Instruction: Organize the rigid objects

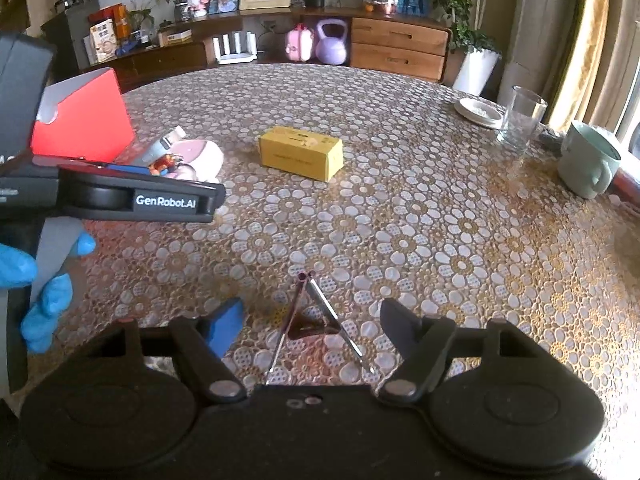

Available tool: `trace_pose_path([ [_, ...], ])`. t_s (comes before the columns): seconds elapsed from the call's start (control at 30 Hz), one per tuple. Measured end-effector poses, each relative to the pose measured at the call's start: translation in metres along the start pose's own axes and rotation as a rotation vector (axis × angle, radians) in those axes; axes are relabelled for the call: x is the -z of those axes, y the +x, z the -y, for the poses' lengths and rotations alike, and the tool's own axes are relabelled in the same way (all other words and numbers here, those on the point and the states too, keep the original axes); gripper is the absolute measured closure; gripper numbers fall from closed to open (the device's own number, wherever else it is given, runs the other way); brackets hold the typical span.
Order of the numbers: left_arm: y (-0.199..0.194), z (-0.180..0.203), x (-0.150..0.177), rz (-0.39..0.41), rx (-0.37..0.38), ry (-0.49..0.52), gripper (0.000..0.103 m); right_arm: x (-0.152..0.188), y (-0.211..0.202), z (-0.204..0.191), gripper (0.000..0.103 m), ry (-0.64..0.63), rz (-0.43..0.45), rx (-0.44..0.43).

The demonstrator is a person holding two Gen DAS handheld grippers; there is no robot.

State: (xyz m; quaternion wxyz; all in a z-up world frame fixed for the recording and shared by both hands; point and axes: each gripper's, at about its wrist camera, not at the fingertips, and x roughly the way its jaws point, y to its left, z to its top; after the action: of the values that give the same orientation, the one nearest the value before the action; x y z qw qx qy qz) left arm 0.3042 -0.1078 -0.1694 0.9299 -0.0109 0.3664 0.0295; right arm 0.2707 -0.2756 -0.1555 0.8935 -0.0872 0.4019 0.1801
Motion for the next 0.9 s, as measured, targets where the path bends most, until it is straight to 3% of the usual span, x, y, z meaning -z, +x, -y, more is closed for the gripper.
trace_pose_path([
  [0.1, 0.001, 0.002, 0.000, 0.006, -0.014, -0.005, 0.023, 0.002, 0.005, 0.001, 0.034, 0.013, -0.010, 0.008],
  [0.37, -0.001, 0.003, 0.002, 0.016, -0.035, -0.018, 0.026, 0.004, 0.005, 0.001, 0.063, 0.025, -0.006, 0.033],
  [0.9, -0.026, -0.006, 0.012, -0.021, -0.009, -0.027, 0.029, 0.006, -0.020, 0.003, 0.080, 0.083, 0.044, 0.038],
])
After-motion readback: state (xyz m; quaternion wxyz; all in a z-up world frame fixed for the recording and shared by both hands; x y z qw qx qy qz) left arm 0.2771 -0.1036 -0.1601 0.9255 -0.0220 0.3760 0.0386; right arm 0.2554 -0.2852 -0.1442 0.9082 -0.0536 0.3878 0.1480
